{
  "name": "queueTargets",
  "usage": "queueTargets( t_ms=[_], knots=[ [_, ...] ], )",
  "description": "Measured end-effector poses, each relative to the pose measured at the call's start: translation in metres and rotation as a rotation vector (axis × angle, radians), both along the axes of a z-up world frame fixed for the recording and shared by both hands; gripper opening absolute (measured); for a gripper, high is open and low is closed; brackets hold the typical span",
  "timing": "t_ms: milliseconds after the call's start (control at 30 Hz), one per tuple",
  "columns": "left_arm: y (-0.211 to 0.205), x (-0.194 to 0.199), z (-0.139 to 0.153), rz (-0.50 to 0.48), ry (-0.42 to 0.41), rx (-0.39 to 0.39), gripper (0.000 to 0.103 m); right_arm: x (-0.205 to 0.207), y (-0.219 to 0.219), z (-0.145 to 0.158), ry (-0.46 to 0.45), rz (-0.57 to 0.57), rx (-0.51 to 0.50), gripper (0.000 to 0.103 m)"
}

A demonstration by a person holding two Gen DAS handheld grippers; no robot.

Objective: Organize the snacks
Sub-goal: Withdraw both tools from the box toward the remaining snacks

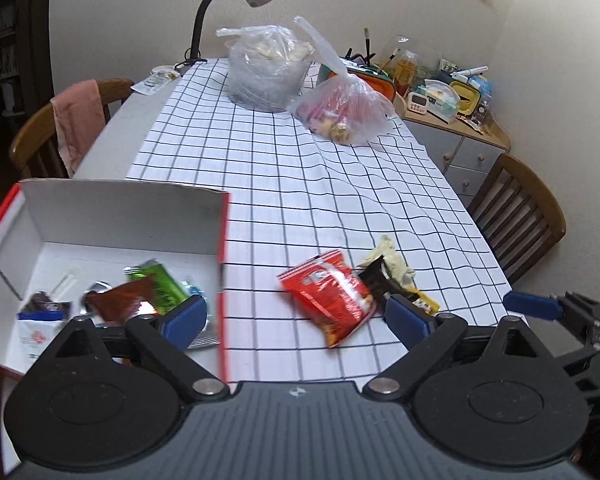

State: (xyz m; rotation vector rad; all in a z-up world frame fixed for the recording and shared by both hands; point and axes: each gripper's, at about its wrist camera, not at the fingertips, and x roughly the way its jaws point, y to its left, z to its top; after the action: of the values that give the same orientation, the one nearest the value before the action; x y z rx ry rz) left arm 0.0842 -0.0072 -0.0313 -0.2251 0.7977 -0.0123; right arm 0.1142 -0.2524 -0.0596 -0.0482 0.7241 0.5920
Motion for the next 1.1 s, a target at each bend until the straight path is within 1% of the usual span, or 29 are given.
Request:
queueTargets(
  t_ms=[200,333,500,600,733,867,967,1100],
  knots=[
    [-0.033,0.028,-0.017,0.046,0.038,0.026,0.097,0.021,-0.024,-0.023,0.001,0.004,-0.081,0.102],
    [-0.048,0.045,-0.029,0.090,0.063,0.061,0.097,0.040,-0.037,-0.037,0.022,0.023,-0.109,0.101],
    [-0.063,0.066,-0.049,0.154,0.104,0.095,0.097,0.059,-0.046,-0.053,0.038,0.066,-0.135,0.101],
    [-0.071,0.078,-0.057,0.195,0.116,0.109,0.097,0.068,-0.048,-0.061,0.044,0.100,-0.151,0.101],
    [-0.081,0.096,-0.070,0.215,0.153,0.127,0.097,0.080,-0.048,-0.071,0.051,0.150,-0.166,0.101],
    [-0.088,0.114,-0.084,0.237,0.201,0.108,0.097,0.089,-0.047,-0.082,0.064,0.194,-0.176,0.101],
    [-0.092,0.126,-0.093,0.243,0.238,0.111,0.097,0.095,-0.045,-0.090,0.070,0.220,-0.187,0.100],
    [-0.089,0.138,-0.105,0.290,0.287,0.087,0.097,0.101,-0.040,-0.098,0.072,0.255,-0.200,0.099]
  ],
)
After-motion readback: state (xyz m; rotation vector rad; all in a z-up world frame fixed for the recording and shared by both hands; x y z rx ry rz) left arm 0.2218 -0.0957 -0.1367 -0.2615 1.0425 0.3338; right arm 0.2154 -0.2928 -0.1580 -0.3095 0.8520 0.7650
